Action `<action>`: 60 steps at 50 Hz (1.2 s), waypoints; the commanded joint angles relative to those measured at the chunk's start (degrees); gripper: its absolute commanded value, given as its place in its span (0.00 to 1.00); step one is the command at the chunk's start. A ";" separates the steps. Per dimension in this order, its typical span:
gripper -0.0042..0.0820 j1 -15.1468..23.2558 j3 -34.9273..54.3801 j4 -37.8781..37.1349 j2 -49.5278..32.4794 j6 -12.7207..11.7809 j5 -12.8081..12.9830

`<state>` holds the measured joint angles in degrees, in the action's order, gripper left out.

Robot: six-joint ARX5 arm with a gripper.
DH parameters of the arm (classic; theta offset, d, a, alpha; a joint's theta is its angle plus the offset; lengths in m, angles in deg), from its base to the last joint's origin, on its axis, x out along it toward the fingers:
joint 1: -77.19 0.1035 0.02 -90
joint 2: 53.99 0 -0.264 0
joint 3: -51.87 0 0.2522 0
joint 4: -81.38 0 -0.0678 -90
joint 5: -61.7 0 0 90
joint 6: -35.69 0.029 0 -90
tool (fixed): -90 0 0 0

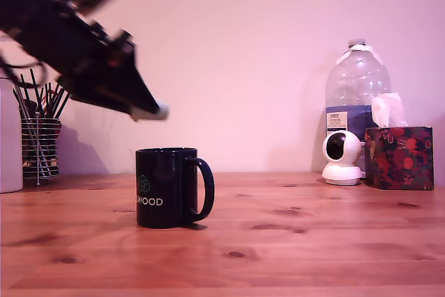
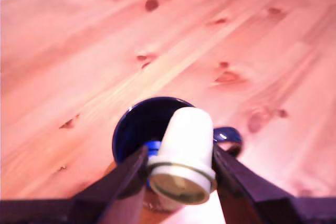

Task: Pick up the coffee capsules from the table one by one and drop them inside the nearest coffee cup

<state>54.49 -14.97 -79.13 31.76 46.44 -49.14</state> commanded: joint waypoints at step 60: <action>0.32 -1.73 -13.73 11.39 14.12 0.13 6.29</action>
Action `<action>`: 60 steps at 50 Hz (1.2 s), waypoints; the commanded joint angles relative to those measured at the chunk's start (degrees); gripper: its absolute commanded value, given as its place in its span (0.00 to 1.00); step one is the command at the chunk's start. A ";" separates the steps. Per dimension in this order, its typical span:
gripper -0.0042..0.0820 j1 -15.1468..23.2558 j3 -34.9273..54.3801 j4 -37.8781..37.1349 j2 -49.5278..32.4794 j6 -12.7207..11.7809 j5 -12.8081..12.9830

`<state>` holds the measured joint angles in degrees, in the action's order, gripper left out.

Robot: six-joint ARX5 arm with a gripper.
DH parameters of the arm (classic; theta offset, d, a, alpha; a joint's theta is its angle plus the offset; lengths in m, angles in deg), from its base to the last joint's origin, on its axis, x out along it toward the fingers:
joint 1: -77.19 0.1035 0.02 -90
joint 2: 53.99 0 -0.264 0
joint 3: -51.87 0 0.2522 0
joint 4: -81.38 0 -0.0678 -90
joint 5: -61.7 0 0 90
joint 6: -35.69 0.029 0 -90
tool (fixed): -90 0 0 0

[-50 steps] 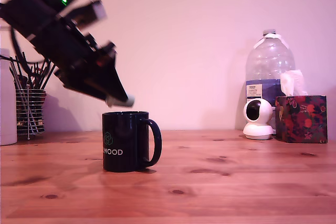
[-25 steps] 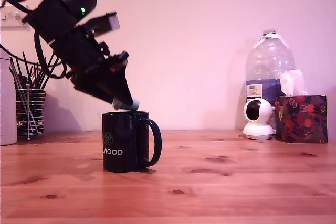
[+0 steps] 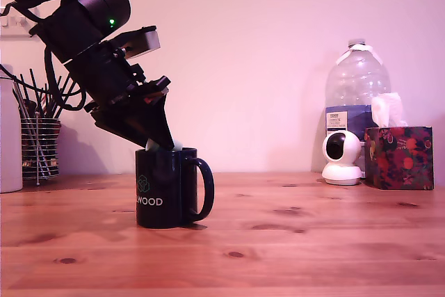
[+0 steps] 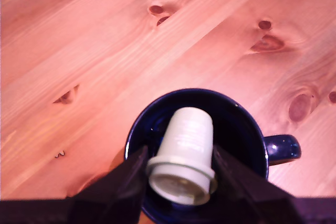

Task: Pick up the coffee capsules from the table one by one and drop them inside the nearest coffee cup

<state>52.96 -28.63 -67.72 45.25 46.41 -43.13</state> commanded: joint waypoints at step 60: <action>0.02 -0.33 0.00 3.48 -3.78 0.94 -1.11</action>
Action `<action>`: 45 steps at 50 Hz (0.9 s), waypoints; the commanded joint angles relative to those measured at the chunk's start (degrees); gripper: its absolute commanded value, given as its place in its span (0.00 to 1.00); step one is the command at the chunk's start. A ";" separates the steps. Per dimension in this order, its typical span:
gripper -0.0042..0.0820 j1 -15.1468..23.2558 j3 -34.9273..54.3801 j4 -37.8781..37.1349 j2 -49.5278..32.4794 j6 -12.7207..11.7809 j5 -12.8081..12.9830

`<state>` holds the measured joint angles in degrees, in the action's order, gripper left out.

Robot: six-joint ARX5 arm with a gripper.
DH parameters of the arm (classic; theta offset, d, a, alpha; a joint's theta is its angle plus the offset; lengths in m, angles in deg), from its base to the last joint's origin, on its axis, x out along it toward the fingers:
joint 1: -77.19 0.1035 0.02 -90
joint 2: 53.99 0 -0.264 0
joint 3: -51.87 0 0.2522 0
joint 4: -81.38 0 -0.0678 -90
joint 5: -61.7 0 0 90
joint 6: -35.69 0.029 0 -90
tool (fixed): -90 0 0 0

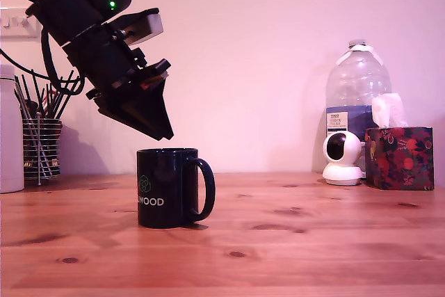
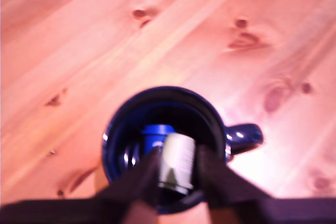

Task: Pick up the coffee capsules from the table one by one and drop them inside the nearest coffee cup

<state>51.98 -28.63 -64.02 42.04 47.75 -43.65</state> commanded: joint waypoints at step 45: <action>0.02 11.98 31.74 -19.19 -30.62 -10.40 -0.66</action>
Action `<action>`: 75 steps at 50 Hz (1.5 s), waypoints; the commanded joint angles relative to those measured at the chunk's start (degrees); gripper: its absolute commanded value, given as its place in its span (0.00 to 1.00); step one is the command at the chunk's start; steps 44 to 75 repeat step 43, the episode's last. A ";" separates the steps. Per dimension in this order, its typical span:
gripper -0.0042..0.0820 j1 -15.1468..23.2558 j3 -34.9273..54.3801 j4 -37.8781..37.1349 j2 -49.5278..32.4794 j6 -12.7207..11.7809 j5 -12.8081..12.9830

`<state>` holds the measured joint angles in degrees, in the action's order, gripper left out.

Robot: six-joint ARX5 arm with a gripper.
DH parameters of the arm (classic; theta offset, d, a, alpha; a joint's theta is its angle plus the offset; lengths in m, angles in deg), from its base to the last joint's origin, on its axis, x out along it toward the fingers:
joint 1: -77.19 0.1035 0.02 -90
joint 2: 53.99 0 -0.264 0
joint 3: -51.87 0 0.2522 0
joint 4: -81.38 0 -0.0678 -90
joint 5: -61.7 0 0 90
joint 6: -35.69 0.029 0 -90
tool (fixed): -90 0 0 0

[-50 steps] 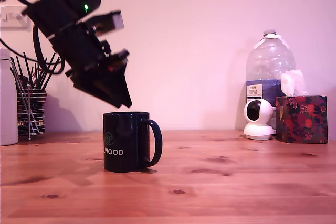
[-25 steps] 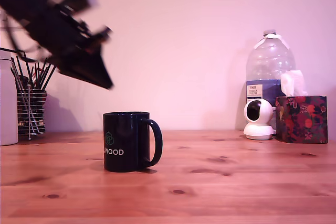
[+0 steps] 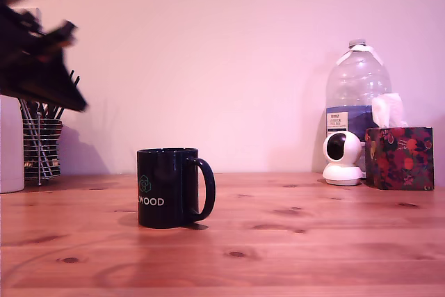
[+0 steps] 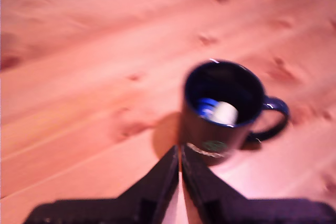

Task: Pick up the coffee capsules from the table one by one and drop them inside the nearest coffee cup

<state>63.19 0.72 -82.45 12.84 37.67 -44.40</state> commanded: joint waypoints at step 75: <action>0.02 10.51 17.49 4.79 -41.64 -8.02 0.83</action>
